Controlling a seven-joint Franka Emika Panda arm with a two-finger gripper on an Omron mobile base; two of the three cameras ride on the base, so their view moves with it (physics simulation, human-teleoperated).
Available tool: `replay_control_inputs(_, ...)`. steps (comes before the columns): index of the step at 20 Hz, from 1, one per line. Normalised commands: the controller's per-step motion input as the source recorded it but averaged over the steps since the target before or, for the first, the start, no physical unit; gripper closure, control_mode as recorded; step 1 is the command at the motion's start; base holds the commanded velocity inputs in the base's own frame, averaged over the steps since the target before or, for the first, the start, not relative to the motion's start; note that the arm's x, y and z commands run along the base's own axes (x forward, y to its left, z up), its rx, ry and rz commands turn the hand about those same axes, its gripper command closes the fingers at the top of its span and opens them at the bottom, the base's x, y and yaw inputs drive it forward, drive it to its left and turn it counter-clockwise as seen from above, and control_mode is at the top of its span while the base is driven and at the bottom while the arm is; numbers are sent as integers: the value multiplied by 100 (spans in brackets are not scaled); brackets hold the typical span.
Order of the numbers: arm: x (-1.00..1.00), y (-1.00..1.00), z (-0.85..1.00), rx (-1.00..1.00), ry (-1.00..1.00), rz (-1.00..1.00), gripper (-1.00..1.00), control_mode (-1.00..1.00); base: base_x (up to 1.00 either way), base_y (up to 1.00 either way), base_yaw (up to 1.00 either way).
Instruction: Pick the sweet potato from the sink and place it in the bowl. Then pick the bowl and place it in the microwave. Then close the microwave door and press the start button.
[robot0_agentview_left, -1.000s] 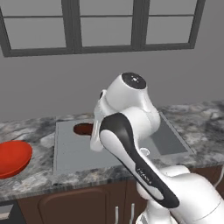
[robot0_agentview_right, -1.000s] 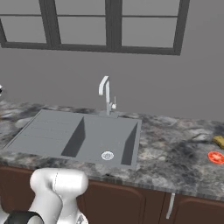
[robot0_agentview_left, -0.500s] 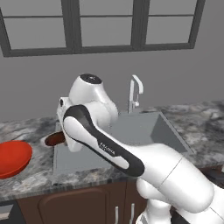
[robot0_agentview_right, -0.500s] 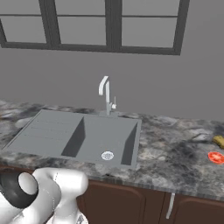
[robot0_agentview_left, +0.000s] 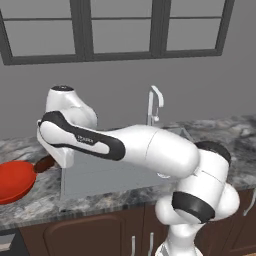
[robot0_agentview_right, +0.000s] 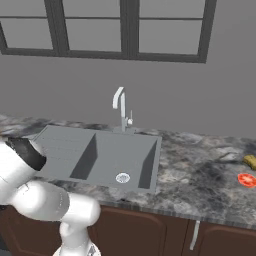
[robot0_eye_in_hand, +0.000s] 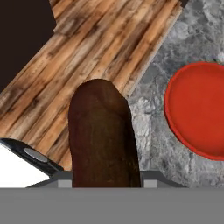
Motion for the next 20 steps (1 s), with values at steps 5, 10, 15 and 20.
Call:
replay_control_inputs(5, 60, 34, -60, -10, 2, 1, 100, -100, 0, 0, 0)
replay_control_inputs(10, 35, 30, -52, 0, -2, 6, 100, -100, 0, 0, 0)
replay_control_inputs(15, 13, 47, -33, 0, -10, 7, 100, -100, 0, 0, 0)
replay_control_inputs(20, 39, 50, -10, 0, 0, 1, 100, -100, 0, 0, 0)
